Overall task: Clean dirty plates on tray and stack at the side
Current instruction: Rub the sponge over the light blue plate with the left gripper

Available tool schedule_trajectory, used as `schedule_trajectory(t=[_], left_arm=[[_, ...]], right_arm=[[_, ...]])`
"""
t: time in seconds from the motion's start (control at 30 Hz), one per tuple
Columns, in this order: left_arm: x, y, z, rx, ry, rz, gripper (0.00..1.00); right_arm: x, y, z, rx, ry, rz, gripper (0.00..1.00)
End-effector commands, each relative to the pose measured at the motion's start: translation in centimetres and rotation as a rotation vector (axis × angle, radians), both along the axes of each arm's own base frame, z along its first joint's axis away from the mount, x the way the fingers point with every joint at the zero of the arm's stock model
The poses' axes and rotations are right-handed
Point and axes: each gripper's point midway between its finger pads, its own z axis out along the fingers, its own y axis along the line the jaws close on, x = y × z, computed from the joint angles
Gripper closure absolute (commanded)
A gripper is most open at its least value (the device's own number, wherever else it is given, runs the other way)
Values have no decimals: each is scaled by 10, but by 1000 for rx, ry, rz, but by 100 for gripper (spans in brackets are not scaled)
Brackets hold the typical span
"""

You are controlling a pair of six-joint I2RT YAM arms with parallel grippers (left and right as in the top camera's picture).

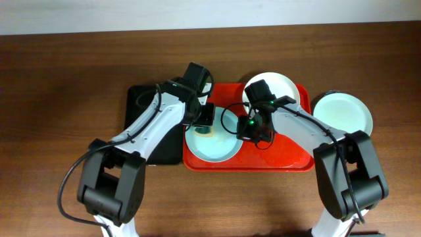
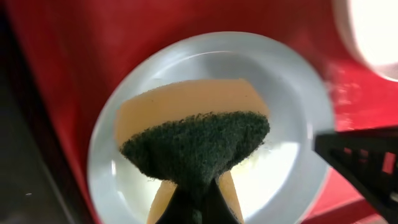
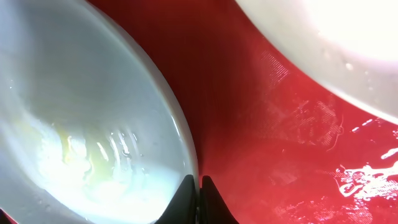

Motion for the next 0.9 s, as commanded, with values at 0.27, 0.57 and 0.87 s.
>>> schedule_trajectory(t=[0.27,0.57,0.87], left_arm=[[-25,-3,-76,37,201,-17,100],[-45,-45,-63,-180,290,-79,100],[-9,-30,-5,-151,149,-60,100]], right_arm=[[-6,1,-9,-3,26,3,96],[-9,0,-12,-7,34,3,96],[-13,-2,-18,-7,36,2,96]])
